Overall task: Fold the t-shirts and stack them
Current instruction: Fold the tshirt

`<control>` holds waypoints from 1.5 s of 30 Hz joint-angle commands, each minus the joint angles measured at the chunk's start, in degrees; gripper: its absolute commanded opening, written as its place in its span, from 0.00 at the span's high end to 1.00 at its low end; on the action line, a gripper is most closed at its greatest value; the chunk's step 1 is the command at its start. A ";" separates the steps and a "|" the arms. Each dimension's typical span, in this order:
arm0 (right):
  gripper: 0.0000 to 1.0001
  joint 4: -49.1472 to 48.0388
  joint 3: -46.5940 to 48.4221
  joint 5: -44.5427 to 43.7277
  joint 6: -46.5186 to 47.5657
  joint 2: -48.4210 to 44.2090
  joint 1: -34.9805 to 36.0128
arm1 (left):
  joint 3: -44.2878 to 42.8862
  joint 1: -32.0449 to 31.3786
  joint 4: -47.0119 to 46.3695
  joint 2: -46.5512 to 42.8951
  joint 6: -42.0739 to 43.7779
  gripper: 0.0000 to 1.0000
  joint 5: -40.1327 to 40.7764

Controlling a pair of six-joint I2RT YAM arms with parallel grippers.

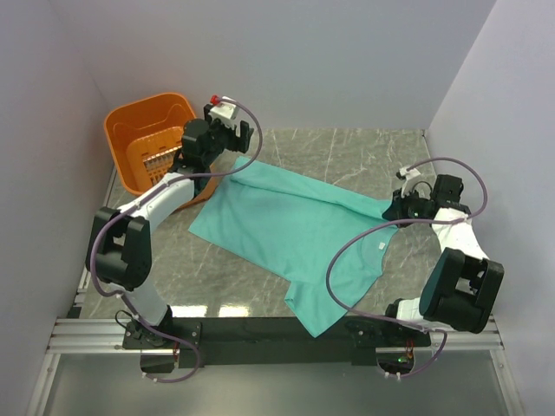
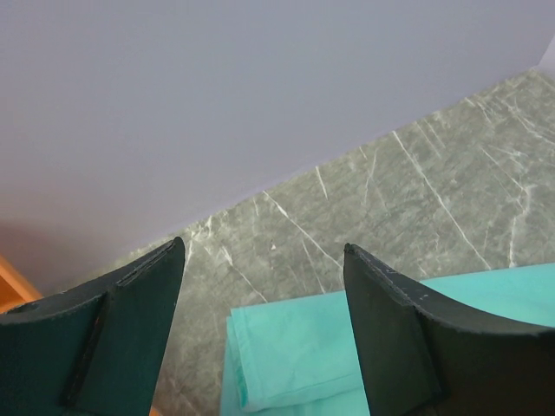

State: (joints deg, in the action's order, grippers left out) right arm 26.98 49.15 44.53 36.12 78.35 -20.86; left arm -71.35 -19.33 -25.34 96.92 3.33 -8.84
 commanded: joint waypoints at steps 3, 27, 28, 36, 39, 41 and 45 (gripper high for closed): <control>1.00 2.63 -1.16 0.73 4.13 -3.46 0.73 | 1.04 -0.18 -0.41 -3.23 -1.31 0.21 -1.00; 0.49 3.78 2.52 -8.25 -4.20 -5.78 3.28 | 6.66 -0.27 21.35 -28.00 -11.14 0.20 2.86; 0.50 4.13 3.32 -7.71 -5.52 -3.75 3.89 | 7.71 -0.18 22.69 -30.02 -11.68 0.20 3.04; 0.51 4.66 12.46 -11.48 -12.38 12.16 8.56 | 27.04 -0.27 29.56 -54.28 -10.46 0.09 4.70; 0.51 5.53 15.01 -13.33 -12.83 14.89 8.65 | 33.63 -0.70 28.60 -60.35 -9.66 0.04 8.66; 0.51 6.94 15.80 -13.07 -12.65 16.22 8.99 | 35.75 -0.97 26.50 -62.72 -10.01 0.02 8.67; 0.51 7.38 15.98 -13.94 -12.56 18.33 11.18 | 34.79 -1.06 27.36 -62.12 -10.10 0.03 8.67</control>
State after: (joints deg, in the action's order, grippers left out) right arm 32.80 63.16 31.86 24.47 95.50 -11.64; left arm -35.62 -20.21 3.42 34.79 -6.92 -1.56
